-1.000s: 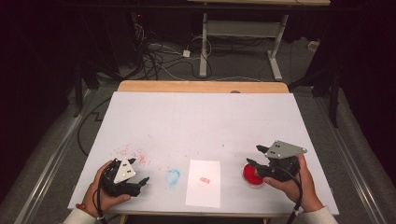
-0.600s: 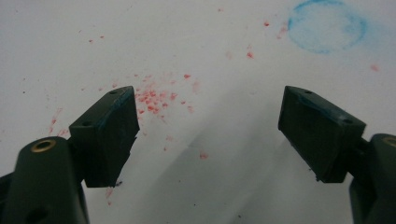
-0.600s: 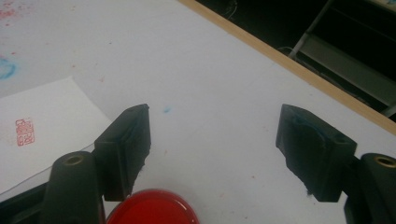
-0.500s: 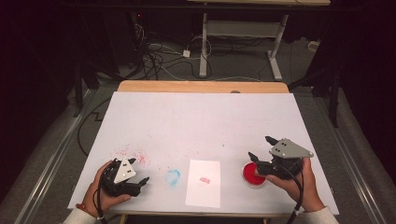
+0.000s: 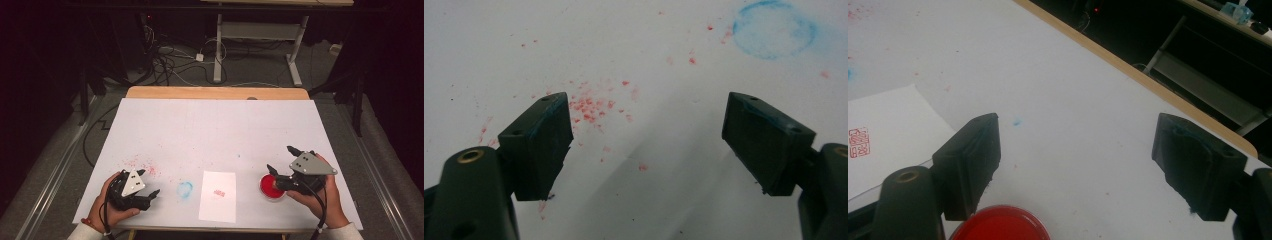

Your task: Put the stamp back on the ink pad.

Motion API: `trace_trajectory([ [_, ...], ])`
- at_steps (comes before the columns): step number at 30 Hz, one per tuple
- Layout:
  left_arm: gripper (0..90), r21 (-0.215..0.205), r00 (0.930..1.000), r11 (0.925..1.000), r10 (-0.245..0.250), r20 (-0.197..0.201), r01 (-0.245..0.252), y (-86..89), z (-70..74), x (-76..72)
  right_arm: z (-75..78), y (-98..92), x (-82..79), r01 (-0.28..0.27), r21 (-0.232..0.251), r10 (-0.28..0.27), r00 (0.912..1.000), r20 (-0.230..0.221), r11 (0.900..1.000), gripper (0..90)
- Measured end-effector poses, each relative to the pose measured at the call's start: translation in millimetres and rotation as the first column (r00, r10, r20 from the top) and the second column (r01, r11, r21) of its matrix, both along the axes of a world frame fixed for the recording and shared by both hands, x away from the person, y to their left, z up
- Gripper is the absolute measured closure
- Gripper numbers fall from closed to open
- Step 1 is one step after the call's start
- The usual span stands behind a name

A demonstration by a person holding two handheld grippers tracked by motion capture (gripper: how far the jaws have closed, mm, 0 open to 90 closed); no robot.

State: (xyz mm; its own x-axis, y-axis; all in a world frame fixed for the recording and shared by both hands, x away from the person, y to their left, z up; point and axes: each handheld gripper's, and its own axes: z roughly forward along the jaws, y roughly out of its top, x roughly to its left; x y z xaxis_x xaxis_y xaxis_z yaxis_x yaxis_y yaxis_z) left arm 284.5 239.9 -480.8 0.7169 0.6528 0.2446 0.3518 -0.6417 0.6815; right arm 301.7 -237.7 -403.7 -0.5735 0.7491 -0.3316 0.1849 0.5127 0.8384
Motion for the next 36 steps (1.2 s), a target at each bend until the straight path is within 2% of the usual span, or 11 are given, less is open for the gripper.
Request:
trace_trajectory([
  [10,19.3,0.001,1.0000,1.0000,0.001,0.003,-0.001,-0.5,0.2,-0.4,-2.9,-8.4,-6.2,0.030,-0.003,-0.030,0.9995,-0.005,1.000,19.1],
  [29,19.3,0.007,1.0000,1.0000,-0.001,0.004,0.001,-0.9,-0.2,-0.7,-16.2,-27.9,-17.1,0.039,-0.002,-0.039,0.9992,0.008,0.999,19.1],
  [36,19.3,0.001,1.0000,1.0000,0.003,-0.008,-0.003,-1.0,-0.9,-0.9,-23.2,-35.4,-18.6,0.053,-0.013,-0.053,0.9986,-0.011,0.999,19.0],
])
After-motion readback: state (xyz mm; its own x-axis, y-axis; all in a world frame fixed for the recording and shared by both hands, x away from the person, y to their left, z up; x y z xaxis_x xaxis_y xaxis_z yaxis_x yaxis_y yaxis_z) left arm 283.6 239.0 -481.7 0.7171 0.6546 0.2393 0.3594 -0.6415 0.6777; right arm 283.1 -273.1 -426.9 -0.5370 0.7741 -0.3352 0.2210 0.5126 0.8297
